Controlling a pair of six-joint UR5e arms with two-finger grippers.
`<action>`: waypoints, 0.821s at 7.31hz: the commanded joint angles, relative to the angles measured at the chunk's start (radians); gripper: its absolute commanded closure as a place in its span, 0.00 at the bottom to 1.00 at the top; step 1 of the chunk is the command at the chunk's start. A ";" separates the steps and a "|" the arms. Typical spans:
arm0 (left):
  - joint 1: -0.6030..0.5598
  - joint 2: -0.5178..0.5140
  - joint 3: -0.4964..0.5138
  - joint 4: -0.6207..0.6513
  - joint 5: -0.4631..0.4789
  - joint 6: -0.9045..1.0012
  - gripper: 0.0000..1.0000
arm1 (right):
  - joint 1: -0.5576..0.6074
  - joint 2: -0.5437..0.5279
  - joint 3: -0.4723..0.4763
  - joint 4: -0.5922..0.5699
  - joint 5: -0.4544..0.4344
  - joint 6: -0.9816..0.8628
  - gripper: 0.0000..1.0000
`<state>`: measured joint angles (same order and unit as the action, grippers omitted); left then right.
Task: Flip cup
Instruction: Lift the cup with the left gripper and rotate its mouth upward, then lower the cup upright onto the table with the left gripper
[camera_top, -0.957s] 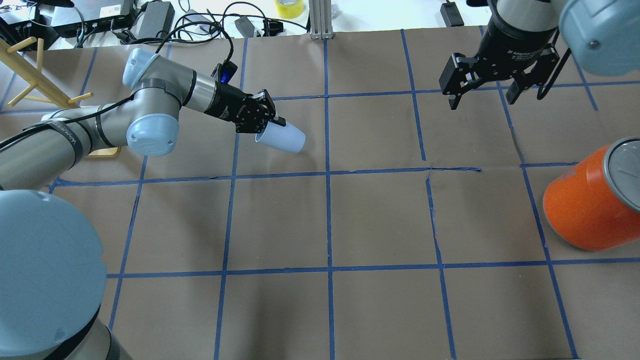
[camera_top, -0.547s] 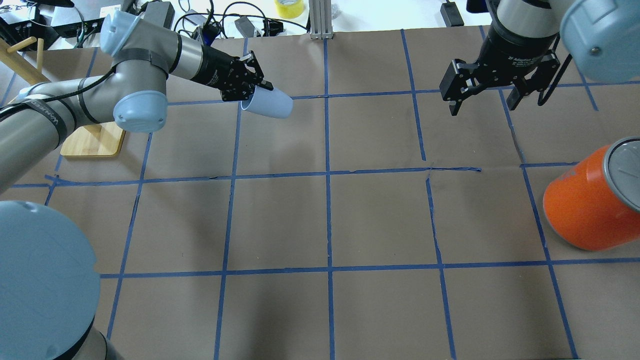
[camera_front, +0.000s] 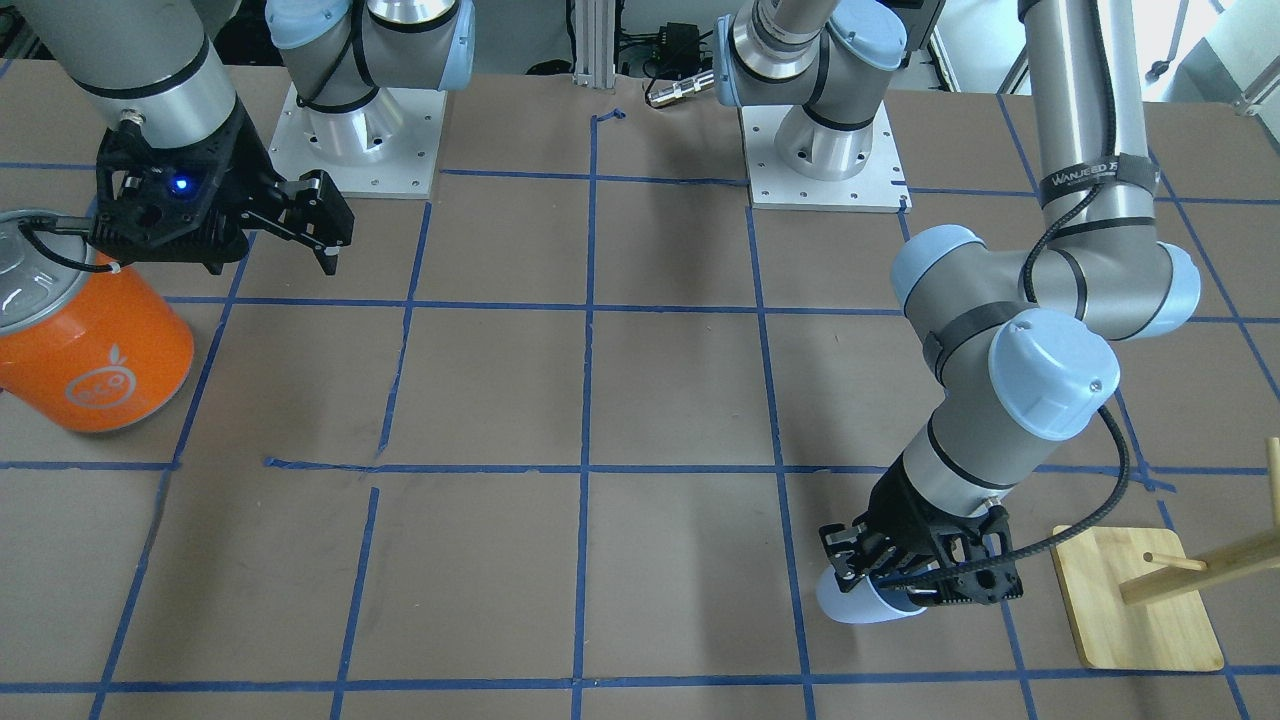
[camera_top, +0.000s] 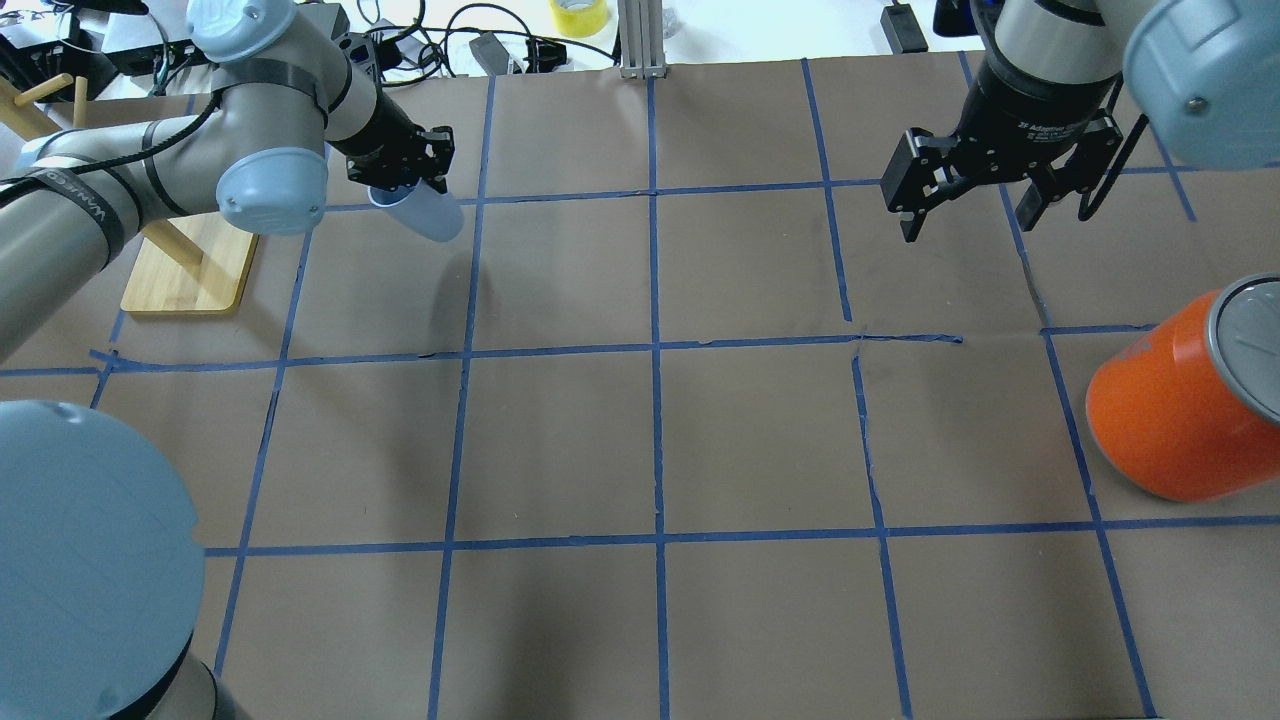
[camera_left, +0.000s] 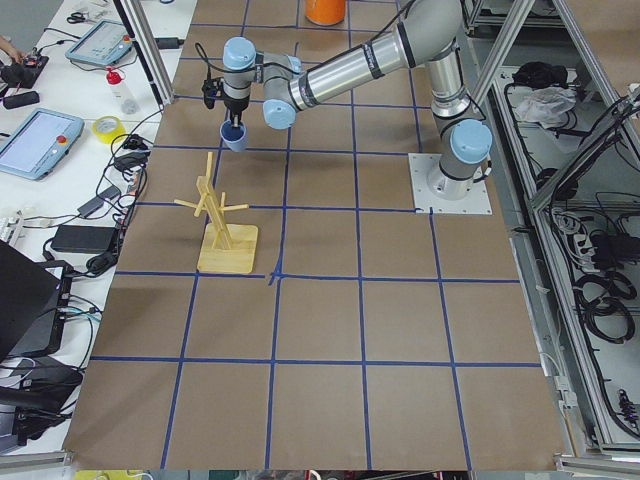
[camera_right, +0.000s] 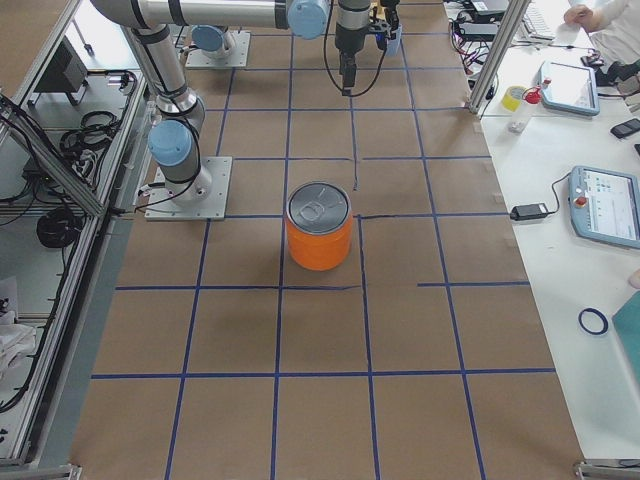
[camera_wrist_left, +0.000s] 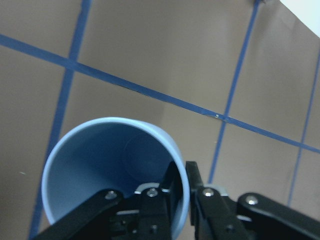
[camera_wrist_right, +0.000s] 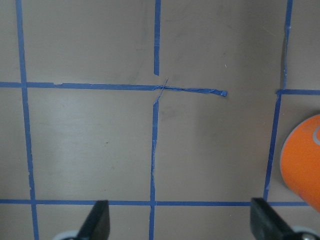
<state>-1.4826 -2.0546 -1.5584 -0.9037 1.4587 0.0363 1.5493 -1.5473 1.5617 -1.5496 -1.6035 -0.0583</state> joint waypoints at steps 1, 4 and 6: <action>-0.001 -0.010 -0.009 -0.037 0.156 0.216 1.00 | 0.000 0.001 0.000 0.003 -0.001 0.000 0.00; -0.001 -0.009 -0.041 -0.017 0.161 0.310 0.90 | 0.000 0.000 0.001 0.003 -0.001 0.000 0.00; -0.001 0.007 -0.054 -0.014 0.163 0.304 0.00 | 0.000 0.000 0.008 0.003 -0.007 0.000 0.00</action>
<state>-1.4834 -2.0593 -1.6063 -0.9174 1.6199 0.3407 1.5493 -1.5477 1.5664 -1.5463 -1.6065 -0.0583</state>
